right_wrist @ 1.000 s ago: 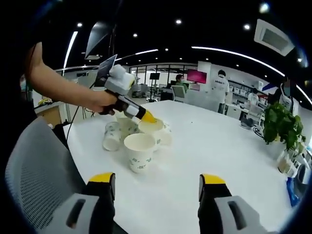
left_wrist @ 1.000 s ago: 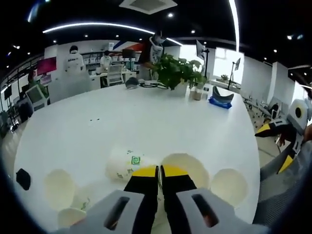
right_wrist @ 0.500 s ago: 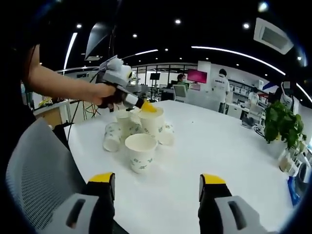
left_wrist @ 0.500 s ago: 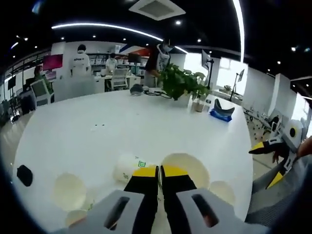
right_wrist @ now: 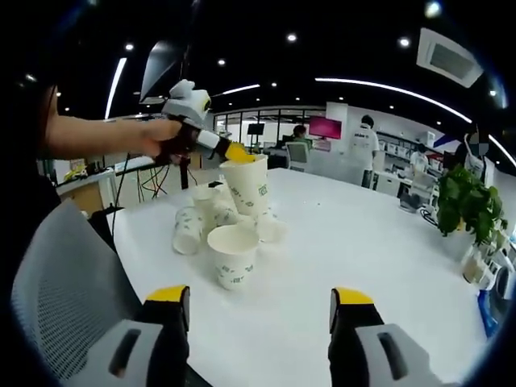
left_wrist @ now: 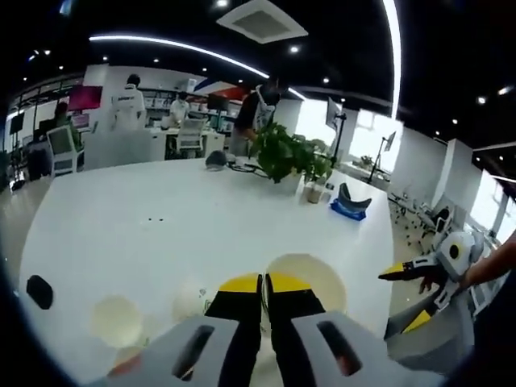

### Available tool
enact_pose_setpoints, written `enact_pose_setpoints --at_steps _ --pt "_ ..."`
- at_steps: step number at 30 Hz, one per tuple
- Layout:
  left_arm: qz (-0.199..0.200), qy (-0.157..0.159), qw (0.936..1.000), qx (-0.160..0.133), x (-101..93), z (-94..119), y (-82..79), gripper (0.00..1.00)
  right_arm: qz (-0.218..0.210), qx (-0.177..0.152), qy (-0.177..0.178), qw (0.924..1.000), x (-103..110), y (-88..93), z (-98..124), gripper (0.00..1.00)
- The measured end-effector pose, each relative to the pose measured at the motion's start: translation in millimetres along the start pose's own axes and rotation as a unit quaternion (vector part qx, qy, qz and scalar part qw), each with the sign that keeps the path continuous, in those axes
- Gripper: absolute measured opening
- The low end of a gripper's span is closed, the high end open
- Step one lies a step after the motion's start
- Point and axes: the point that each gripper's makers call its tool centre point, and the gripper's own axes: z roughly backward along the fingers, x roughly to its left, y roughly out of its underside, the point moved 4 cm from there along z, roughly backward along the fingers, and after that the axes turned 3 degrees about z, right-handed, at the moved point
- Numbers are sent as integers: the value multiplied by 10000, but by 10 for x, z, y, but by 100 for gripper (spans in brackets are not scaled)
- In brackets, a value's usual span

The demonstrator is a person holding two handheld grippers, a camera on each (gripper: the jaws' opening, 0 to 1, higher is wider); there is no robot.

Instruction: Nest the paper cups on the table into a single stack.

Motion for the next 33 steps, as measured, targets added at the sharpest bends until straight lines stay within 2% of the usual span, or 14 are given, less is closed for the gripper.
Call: enact_pose_setpoints --at_steps 8,17,23,33 --pt "-49 176 9998 18 -150 98 -45 0 27 -31 -25 10000 1 3 2 72" --pt "-70 348 9992 195 -286 125 -1 0 49 -30 -23 10000 -13 14 0 72" --pt "-141 479 9978 443 -389 81 131 0 43 -26 -30 10000 -13 15 -1 71" --pt "-130 578 9959 690 -417 -30 347 0 36 -44 -2 10000 -25 15 5 71"
